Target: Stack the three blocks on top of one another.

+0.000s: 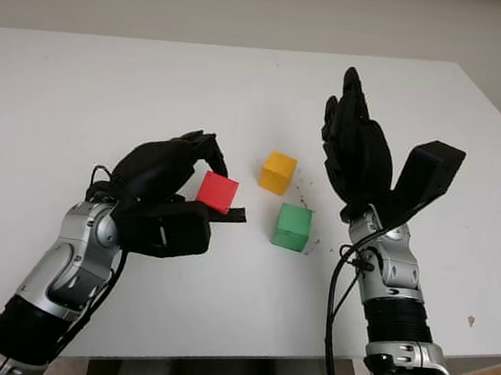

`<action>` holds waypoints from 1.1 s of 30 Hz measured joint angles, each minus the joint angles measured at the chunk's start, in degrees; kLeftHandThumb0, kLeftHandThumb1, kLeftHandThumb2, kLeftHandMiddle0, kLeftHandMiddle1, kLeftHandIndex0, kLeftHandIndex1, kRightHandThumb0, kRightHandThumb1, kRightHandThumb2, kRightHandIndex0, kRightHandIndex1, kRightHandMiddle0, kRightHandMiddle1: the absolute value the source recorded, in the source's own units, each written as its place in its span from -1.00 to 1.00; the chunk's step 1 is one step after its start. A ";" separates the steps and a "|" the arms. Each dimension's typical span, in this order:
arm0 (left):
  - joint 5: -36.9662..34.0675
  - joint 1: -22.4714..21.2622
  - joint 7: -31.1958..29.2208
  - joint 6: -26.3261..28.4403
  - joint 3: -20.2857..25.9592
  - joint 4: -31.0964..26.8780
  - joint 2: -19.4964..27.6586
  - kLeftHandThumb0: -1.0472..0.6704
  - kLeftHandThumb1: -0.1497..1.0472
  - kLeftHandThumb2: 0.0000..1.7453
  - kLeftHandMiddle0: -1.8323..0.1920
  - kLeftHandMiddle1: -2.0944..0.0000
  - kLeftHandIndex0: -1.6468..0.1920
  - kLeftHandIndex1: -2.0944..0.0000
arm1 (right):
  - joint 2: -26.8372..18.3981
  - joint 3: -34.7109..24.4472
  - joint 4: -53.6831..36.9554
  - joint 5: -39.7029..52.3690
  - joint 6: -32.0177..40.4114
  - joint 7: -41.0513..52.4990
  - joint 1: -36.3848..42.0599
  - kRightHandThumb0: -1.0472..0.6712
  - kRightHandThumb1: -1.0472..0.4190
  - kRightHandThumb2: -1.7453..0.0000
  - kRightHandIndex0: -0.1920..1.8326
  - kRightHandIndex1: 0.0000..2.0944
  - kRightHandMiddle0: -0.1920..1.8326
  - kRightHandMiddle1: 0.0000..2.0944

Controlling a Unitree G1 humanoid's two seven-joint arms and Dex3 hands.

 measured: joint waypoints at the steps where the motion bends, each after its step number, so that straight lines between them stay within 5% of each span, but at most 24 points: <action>1: 0.12 -0.27 0.16 -0.09 -0.23 0.52 -0.26 -0.11 0.90 -0.94 0.74 0.96 0.48 -0.48 | 0.00 -0.12 0.00 0.03 0.00 0.12 0.01 -0.66 -1.00 0.18 -1.00 -1.00 -1.00 -1.00; 13: 0.13 -0.34 -0.27 0.55 -1.62 2.13 -2.71 -0.13 0.91 -0.94 0.76 0.94 0.57 -0.72 | 0.01 -0.32 -0.22 0.01 0.28 0.28 0.06 -0.66 -1.00 0.19 -1.00 -1.00 -1.00 -1.00; 33: 9.62 -0.49 0.19 3.24 -4.63 2.32 -2.73 -0.17 0.92 -0.93 0.73 0.95 0.54 -0.45 | 0.02 -0.34 -0.81 0.00 0.83 0.35 0.12 -0.64 -1.00 0.17 -1.00 -1.00 -1.00 -1.00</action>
